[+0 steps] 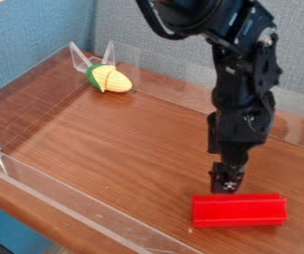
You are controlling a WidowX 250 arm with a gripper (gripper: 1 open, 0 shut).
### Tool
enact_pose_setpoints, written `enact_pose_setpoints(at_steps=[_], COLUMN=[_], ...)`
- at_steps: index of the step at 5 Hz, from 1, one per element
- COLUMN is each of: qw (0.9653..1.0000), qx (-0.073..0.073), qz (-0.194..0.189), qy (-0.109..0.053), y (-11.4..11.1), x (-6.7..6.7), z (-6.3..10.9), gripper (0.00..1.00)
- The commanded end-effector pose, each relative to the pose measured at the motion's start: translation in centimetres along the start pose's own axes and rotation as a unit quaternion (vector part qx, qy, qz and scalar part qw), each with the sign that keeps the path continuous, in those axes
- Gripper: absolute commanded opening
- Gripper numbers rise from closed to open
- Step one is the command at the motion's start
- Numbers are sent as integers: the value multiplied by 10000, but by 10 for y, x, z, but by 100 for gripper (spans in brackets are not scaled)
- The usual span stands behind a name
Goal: Put the red object to the right side of the table
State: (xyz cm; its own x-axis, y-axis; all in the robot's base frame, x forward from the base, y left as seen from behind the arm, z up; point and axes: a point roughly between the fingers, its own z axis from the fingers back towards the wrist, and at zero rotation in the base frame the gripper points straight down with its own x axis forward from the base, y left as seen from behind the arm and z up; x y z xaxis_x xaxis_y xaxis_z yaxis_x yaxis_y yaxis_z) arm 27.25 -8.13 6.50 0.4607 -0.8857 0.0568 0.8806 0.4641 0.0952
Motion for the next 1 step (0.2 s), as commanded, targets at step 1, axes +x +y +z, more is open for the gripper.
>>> enact_pose_setpoints(at_steps=[1], qw=[9996], qx=[225], qz=[-23], qy=[-157], y=[9], x=[6], z=[23], gripper=[100])
